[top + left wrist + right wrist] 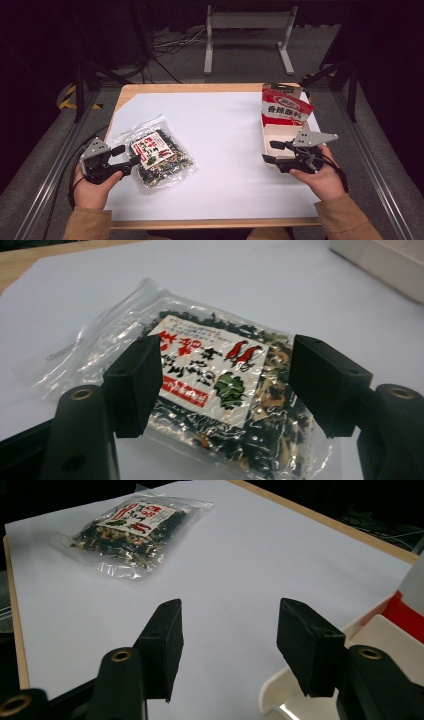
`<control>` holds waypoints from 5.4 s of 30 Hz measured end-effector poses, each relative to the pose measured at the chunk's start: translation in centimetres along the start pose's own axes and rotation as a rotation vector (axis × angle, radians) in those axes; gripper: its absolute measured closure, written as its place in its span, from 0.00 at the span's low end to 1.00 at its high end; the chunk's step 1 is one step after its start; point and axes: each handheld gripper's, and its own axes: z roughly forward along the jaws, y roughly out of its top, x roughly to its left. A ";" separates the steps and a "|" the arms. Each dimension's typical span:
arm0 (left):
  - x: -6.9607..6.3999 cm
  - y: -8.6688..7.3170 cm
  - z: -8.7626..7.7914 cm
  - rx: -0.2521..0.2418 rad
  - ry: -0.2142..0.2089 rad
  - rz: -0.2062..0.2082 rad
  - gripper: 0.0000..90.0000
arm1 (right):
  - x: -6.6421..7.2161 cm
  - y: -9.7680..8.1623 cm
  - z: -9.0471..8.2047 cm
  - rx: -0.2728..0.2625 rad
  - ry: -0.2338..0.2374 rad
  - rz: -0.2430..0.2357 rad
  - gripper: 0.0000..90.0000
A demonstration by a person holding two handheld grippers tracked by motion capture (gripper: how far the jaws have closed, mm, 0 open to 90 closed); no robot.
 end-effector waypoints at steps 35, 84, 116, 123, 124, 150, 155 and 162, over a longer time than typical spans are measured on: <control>4.8 -1.0 2.7 0.058 0.189 -0.199 0.25 | 2.4 -0.6 4.2 0.018 0.056 -0.038 0.44; 5.1 -1.7 8.5 0.247 0.129 -0.329 0.28 | 3.0 -1.4 4.8 0.028 0.063 -0.040 0.40; 4.0 -1.1 8.4 0.208 0.116 -0.327 0.90 | 2.8 -1.5 4.4 0.006 0.070 -0.035 0.40; 4.5 -1.0 8.0 0.190 0.075 -0.346 0.93 | 2.9 -1.4 4.2 -0.002 0.064 -0.031 0.41; 4.5 -1.0 8.0 0.190 0.075 -0.346 0.93 | 2.9 -1.4 4.2 -0.002 0.064 -0.029 0.41; 0.9 2.6 2.8 0.010 0.011 -0.224 0.95 | 3.2 -0.6 3.5 -0.019 0.073 -0.045 0.49; -0.8 3.6 1.9 -0.037 -0.039 -0.168 0.95 | 3.4 0.0 3.5 -0.041 0.084 -0.015 0.48; -3.2 4.6 1.4 -0.094 -0.095 -0.094 0.95 | 3.8 1.0 3.6 -0.069 0.101 0.011 0.46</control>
